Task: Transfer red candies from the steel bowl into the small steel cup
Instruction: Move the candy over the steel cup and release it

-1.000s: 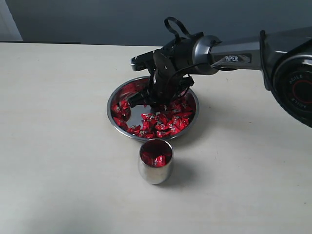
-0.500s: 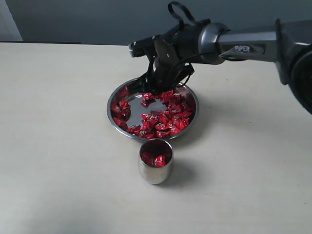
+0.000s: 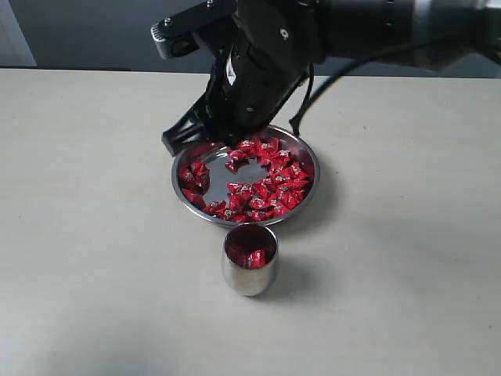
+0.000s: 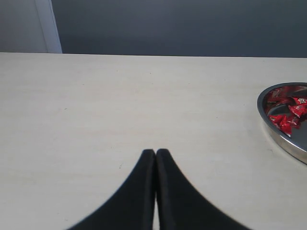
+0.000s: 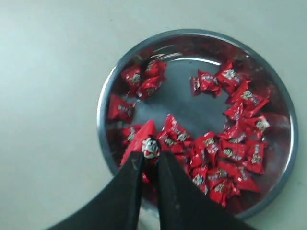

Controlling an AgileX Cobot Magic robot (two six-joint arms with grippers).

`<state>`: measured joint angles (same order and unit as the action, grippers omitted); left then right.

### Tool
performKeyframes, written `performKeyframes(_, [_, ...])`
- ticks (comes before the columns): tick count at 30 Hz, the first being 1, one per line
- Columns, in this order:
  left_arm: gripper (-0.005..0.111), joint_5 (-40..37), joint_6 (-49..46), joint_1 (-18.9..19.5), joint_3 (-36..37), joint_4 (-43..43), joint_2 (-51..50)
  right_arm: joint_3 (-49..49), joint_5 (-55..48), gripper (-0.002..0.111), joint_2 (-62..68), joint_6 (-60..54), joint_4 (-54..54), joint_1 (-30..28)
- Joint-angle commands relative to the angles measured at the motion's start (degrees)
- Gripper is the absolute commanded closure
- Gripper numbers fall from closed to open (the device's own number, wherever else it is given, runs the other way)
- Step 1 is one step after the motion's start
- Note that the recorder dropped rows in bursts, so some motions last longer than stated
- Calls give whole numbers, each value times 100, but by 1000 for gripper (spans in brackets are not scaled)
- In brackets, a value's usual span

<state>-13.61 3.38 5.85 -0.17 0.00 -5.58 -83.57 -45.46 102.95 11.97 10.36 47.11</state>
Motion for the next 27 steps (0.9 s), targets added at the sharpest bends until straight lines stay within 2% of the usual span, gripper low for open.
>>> performKeyframes(1, [106,24,13,-29,17,0,30,869,67,96,-867,192,-8,248])
performKeyframes(5, [106,24,13,-29,17,0,30,1577,182,96,-1465,333,-194,333])
performKeyframes(10, [106,24,13,-29,17,0,30,2329,754,96,-1800,256,-978,333])
performKeyframes(17, [106,24,13,-29,17,0,30,2451,1137,96,-1341,48,-1246,333])
performKeyframes(27, [106,24,13,-29,17,0,30,2451,1125,96,-957,48,-1368,333])
